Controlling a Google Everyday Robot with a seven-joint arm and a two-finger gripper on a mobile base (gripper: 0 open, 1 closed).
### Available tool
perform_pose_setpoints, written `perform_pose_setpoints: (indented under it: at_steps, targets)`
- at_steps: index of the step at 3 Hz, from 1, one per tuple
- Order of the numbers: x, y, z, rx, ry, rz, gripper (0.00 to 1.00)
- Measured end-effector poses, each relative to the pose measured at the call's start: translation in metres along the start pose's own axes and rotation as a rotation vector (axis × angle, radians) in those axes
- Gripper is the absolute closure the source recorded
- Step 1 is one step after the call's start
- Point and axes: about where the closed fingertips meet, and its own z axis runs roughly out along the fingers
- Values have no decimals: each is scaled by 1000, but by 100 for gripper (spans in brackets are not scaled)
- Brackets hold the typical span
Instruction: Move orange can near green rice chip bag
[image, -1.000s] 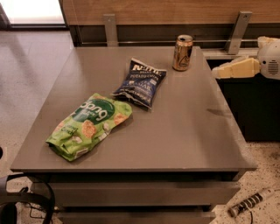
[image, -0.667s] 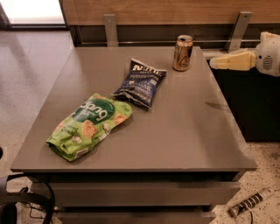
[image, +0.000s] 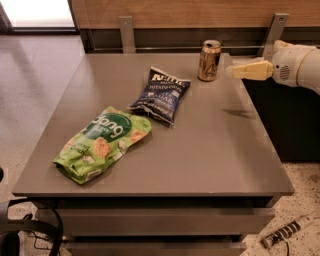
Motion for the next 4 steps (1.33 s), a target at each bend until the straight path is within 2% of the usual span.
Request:
perform_pose_setpoints:
  at_steps: [2,4]
  targets:
    - [9,4,80,-127,-104,32,0]
    - [13,6,125,-191,-159,61,0]
